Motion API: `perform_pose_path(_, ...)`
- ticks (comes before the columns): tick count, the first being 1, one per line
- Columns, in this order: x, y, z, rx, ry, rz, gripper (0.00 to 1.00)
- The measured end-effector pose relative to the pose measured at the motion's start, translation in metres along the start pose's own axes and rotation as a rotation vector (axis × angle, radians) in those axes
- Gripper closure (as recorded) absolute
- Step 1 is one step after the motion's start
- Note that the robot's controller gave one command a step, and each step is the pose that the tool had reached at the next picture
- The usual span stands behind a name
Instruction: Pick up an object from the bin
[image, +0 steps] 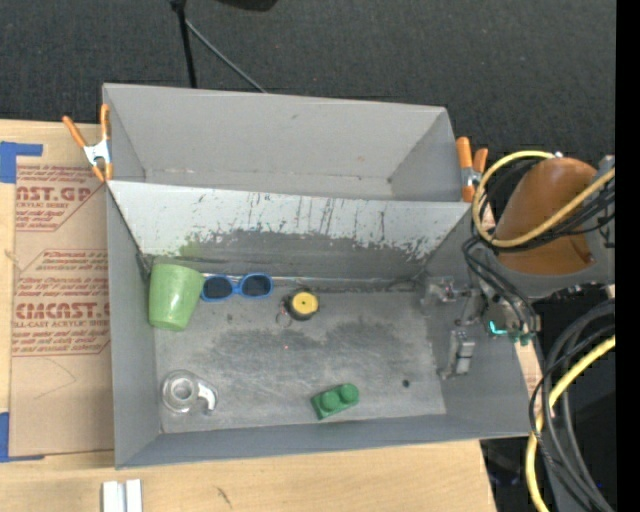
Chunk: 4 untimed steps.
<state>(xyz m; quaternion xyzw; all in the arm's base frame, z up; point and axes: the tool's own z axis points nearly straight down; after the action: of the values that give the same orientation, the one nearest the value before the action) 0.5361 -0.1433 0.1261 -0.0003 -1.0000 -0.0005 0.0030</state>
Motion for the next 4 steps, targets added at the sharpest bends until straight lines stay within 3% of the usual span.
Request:
perform_pose_path(1,-0.013,0.098,0.041,-0.001,-0.006,-0.311,0.00)
perform_pose_path(2,0.048,0.155,0.056,-0.001,-0.014,-0.297,0.00)
perform_pose_path(3,0.048,0.151,0.056,0.001,-0.006,-0.292,1.00)
perform_pose_path(4,0.025,0.156,-0.056,0.003,-0.016,-0.370,1.00)
